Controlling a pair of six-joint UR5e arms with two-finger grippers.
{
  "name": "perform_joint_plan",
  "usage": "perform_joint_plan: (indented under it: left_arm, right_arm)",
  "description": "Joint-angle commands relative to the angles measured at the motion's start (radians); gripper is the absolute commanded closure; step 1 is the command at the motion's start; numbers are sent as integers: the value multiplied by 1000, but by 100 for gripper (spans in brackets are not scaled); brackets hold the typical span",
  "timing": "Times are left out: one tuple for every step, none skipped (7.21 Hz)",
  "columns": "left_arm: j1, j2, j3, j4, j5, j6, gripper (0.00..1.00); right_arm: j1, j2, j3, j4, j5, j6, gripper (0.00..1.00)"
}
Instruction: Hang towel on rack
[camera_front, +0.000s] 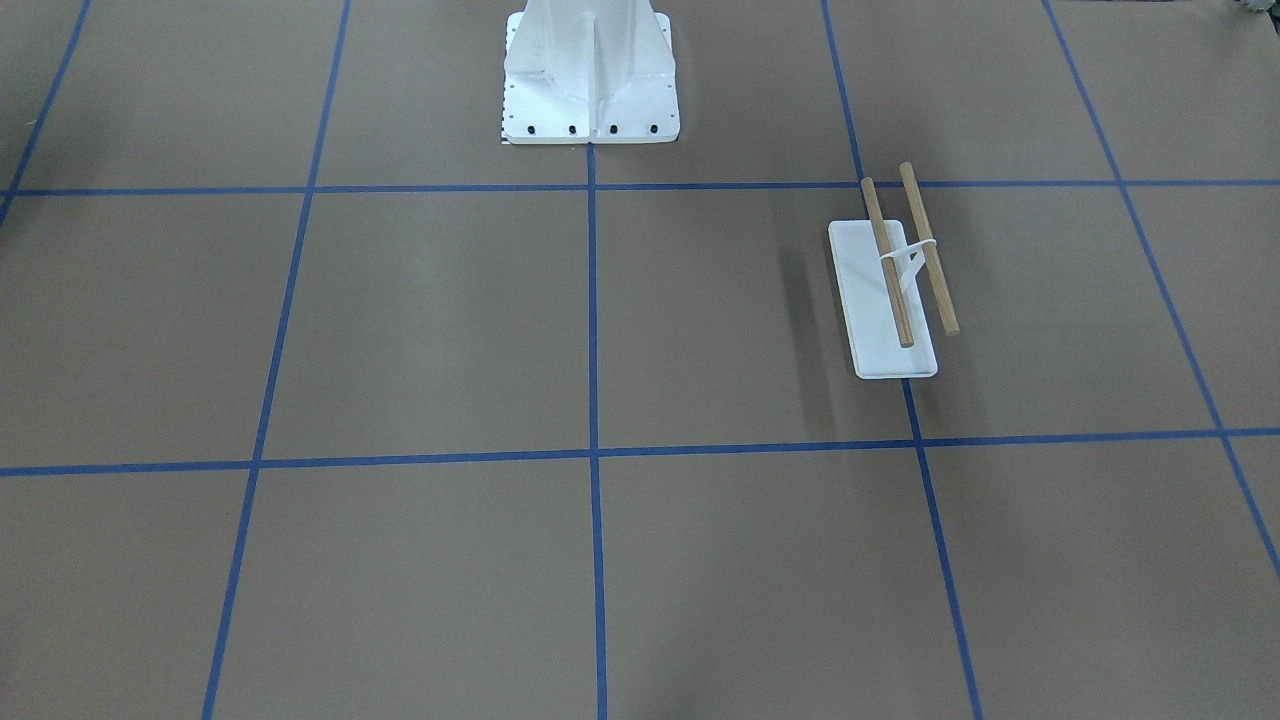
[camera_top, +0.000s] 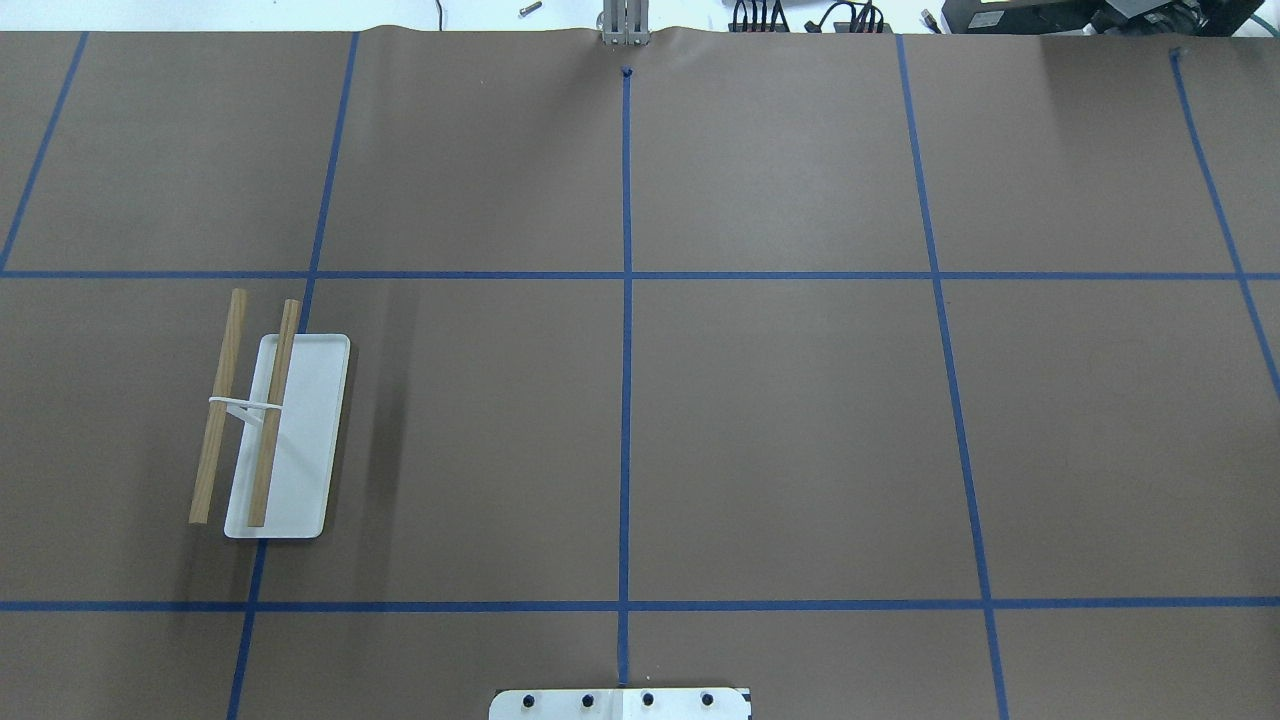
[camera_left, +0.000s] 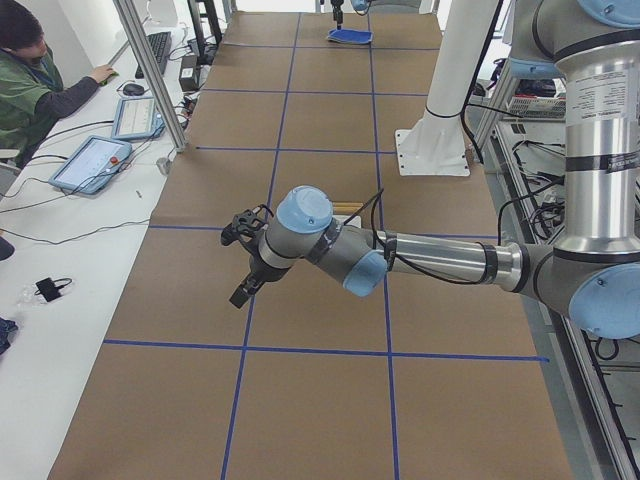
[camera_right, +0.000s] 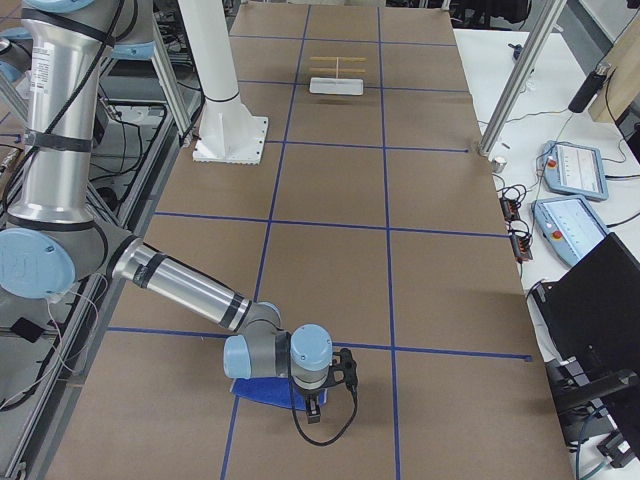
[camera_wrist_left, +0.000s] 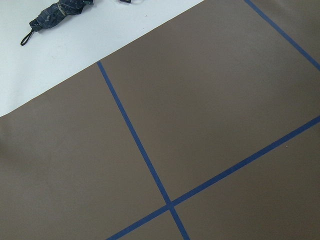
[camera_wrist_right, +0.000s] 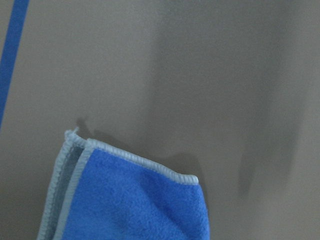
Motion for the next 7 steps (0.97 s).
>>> perform_joint_plan:
  left_arm:
    - [0,-1,-2,-7,0,0,1]
    - [0,1,0,-12,1,0,1]
    - [0,1,-2,-12,0,0,1]
    - [0,1,-2,-12,0,0,1]
    - [0,1,0,-12,0,0,1]
    - [0,1,1,-12,0,0,1]
    - [0,1,1,-12,0,0,1]
  right_arm:
    - [-19,20,-88,101,5,5,16]
    - [-19,21,-87,106,9,46,57]
    - [-21,21,-84,109,8,57,96]
    - [-21,21,-84,111,8,57,100]
    - [-21,21,-79,112,8,57,100]
    - [-21,26,-75,112,8,57,100]
    - [-21,34,-61,111,12,56,100]
